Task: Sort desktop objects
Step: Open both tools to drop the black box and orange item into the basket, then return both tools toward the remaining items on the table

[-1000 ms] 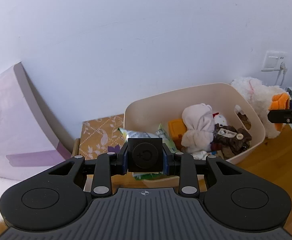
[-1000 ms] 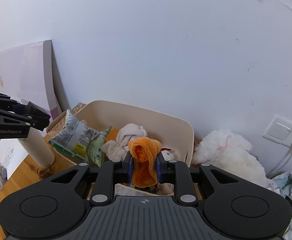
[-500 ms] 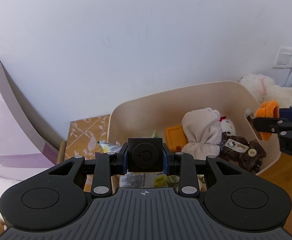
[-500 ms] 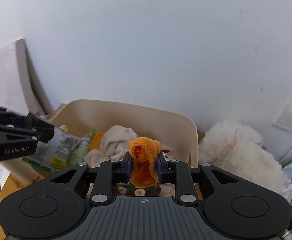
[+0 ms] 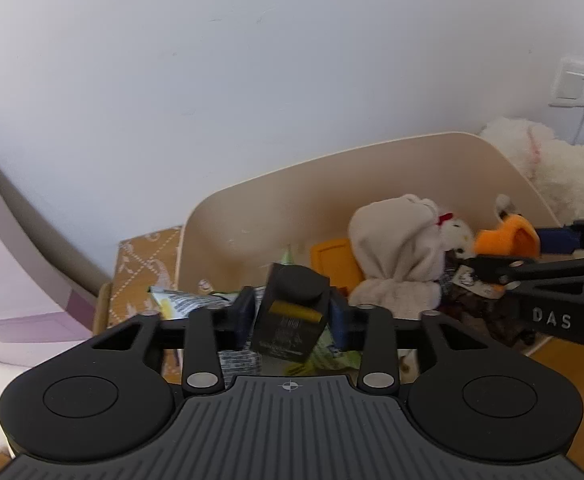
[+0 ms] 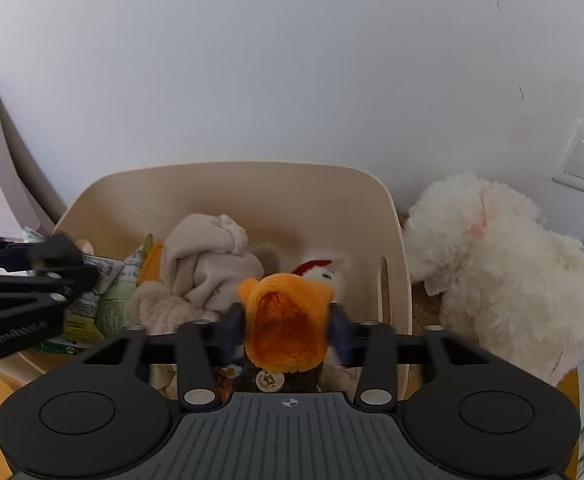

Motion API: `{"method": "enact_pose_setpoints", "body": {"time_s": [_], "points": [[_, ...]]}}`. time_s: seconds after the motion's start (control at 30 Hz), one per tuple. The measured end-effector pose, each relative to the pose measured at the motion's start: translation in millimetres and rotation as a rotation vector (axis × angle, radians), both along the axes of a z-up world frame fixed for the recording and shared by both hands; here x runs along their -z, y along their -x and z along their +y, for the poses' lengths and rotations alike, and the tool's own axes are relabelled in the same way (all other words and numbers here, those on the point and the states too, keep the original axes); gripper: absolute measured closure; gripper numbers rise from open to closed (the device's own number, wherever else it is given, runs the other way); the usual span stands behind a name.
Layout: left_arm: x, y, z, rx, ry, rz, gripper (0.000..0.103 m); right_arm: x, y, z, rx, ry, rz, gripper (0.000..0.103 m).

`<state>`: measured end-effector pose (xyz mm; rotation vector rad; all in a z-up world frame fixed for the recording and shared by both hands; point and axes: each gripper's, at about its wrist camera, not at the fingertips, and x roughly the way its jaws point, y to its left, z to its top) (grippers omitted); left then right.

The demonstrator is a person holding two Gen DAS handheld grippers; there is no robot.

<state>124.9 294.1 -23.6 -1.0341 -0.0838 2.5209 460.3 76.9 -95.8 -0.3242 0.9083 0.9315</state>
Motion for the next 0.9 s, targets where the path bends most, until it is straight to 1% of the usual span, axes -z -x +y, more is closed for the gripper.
{"method": "enact_pose_setpoints", "body": {"time_s": [0.03,0.07,0.1,0.17,0.23,0.4,0.5,0.53,0.7,0.9], "points": [[-1,-1,0,0.015,-0.007,0.006,0.050,-1,1,0,-0.008,-0.003,-0.009,0.030],[-1,-3,-1,0.033,-0.015,0.017,0.046,-3,3,-2,-0.014,-0.006,-0.018,0.023],[-3,-6,-2,0.046,-0.018,0.032,0.046,-5,4,-3,-0.022,-0.015,-0.020,0.021],[-5,-13,-3,0.055,-0.002,0.063,0.043,-9,9,-10,-0.040,-0.039,-0.015,0.012],[-6,-20,-6,0.062,0.010,0.088,0.041,-12,15,-18,-0.046,-0.053,-0.029,0.008],[-7,-35,-21,0.031,0.007,0.117,0.041,-19,27,-37,-0.068,-0.075,-0.053,0.004],[-5,-43,-32,0.006,-0.019,0.109,0.038,-22,35,-47,-0.086,-0.069,-0.101,0.001],[-4,-46,-36,-0.004,-0.027,0.104,0.038,-22,37,-50,-0.085,-0.064,-0.105,0.001],[3,-64,-49,-0.040,-0.031,0.105,0.038,-23,47,-68,-0.075,-0.062,-0.079,0.000],[12,-100,-62,-0.036,-0.063,0.079,0.037,-10,71,-79,-0.101,-0.017,-0.053,0.000]]}}
